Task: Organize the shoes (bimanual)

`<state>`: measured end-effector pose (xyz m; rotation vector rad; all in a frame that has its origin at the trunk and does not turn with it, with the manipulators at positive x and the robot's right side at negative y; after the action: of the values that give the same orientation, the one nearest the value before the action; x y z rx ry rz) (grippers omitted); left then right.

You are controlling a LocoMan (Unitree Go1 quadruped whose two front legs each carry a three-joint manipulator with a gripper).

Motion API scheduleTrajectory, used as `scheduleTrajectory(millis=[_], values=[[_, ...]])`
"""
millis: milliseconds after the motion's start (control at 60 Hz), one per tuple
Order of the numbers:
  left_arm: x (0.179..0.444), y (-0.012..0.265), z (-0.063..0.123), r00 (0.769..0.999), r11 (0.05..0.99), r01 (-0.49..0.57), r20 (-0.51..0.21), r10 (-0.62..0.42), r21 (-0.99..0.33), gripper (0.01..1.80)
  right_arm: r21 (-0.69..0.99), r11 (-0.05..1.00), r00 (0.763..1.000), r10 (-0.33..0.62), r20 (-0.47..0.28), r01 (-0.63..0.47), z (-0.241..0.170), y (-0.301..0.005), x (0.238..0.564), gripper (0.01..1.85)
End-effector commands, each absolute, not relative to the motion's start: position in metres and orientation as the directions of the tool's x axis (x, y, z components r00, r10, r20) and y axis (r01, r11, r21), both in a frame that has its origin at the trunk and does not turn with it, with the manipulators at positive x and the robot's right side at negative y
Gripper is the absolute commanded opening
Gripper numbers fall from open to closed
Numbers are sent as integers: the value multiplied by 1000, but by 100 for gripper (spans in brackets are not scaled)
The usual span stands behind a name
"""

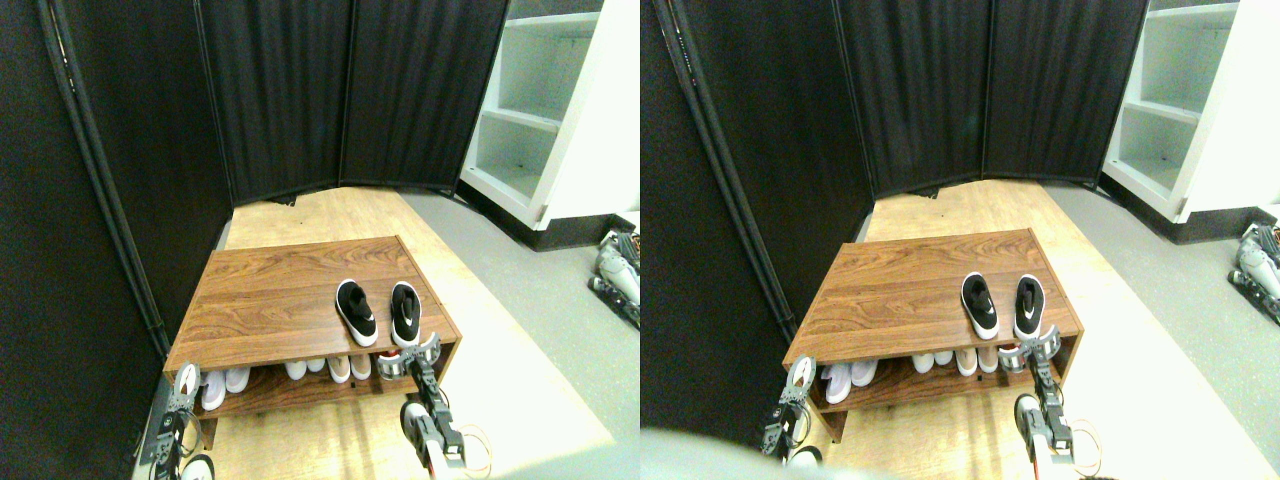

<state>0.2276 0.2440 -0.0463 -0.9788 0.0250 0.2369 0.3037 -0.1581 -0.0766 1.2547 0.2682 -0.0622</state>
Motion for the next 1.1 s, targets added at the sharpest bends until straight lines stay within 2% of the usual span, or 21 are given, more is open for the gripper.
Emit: scheduleTrajectory(millis=[17,150,367,500,550,617,667,783,850,900,917,933,950,967,1000,1033,1067,1100], values=[[228,245,-44,978,550,-180,-88,189,-815,1,929,314,968,90,-236,197,-80,-157,309,154],[226,244,-45,976,536,-187,-93,198,-823,1,917,353,970,83,-229,187,-80,-158,313,149],[224,242,-45,977,530,-183,-92,193,-828,1,924,335,972,77,-221,183,-76,-159,314,148],[221,242,-46,976,536,-188,-94,198,-823,1,929,332,973,95,-208,166,-72,-159,303,153],[221,243,-46,976,539,-185,-91,197,-822,1,944,287,974,111,-199,160,-69,-160,297,153],[220,243,-46,977,539,-181,-89,192,-822,1,939,312,976,110,-188,146,-65,-162,287,153],[220,243,-46,976,538,-184,-89,197,-823,1,933,337,977,119,-177,128,-58,-165,278,149],[219,244,-46,975,537,-186,-86,205,-823,1,947,299,984,96,-151,116,-44,-173,264,139],[218,244,-46,973,527,-194,-93,211,-828,1,959,261,989,67,-129,107,-32,-182,256,126],[219,244,-46,975,531,-192,-96,203,-826,1,961,261,995,1,-96,92,-25,-188,252,99],[219,244,-46,974,530,-193,-97,204,-826,1,954,287,996,-32,-79,85,-22,-190,250,84],[219,244,-46,974,530,-193,-97,204,-826,1,954,287,996,-32,-79,85,-22,-190,250,84],[220,244,-46,975,530,-190,-95,202,-826,1,945,322,997,-63,-37,55,-17,-194,250,60],[220,244,-46,975,530,-190,-95,202,-826,1,945,322,997,-63,-37,55,-17,-194,250,60],[220,245,-47,977,540,-180,-87,193,-822,1,935,352,993,-118,-2,44,-11,-198,250,17],[220,245,-47,977,535,-181,-89,193,-825,1,927,373,992,-123,18,30,-6,-203,250,1],[221,245,-47,977,532,-183,-91,194,-827,1,935,356,990,-138,34,18,-2,-206,252,1],[221,245,-47,976,529,-186,-94,197,-828,1,917,399,982,-181,53,24,3,-211,255,1]])
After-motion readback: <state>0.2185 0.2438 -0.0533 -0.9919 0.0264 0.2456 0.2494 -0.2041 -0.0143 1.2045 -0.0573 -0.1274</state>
